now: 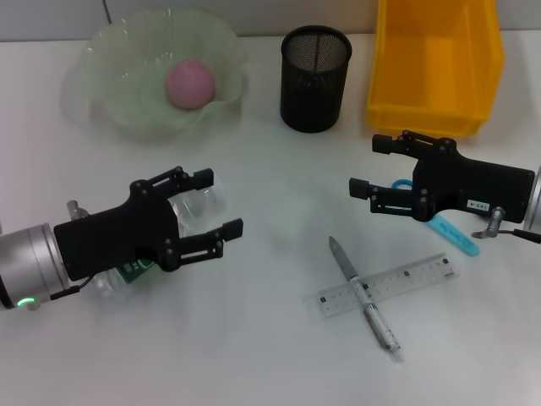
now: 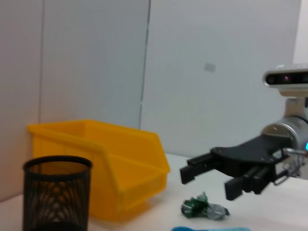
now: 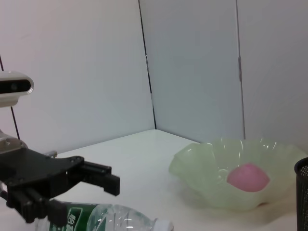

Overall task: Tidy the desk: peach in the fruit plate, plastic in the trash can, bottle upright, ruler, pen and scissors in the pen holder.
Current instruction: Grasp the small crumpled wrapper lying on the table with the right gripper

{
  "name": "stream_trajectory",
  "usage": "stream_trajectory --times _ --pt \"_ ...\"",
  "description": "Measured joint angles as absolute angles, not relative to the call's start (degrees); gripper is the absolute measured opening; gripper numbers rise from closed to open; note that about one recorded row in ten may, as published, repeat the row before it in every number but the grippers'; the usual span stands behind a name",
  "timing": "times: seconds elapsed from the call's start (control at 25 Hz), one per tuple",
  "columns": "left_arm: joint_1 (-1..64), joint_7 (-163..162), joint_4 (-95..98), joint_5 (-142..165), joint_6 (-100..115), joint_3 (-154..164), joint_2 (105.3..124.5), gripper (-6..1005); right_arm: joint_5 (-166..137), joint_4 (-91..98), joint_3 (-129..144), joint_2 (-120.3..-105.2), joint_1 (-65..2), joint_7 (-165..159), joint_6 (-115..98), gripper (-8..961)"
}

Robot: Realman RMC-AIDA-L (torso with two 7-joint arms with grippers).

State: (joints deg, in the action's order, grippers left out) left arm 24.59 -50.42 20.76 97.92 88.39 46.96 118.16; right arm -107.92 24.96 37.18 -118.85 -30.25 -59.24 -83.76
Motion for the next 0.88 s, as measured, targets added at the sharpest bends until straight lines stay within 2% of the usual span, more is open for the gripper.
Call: stream_trajectory --times 0.24,0.52,0.64,0.68,0.76,0.88 --pt "24.8 -50.4 21.3 99.7 89.5 47.4 118.04 833 -107.9 26.1 37.2 -118.27 -30.3 -62.7 -88.2 823" --pt "24.9 -50.4 21.4 100.5 90.6 47.8 117.79 833 -109.7 38.4 38.0 -117.29 -30.2 -81.3 -96.2 823" --pt "25.1 -50.4 21.4 100.7 90.6 47.8 117.93 833 -112.7 43.5 38.1 -116.42 -31.3 -89.7 -98.8 823" --pt "25.1 -50.4 21.4 100.8 90.6 47.7 117.99 833 -115.2 46.6 38.0 -115.71 -32.5 -95.2 -99.6 823" --pt "25.1 -50.4 21.4 100.8 90.6 47.7 117.99 833 -116.5 47.7 38.1 -115.5 -33.1 -97.3 -99.7 823" --pt "25.3 -50.4 21.4 100.9 90.6 47.7 118.01 833 -123.6 50.1 38.1 -114.4 -36.9 -104.9 -99.9 823"
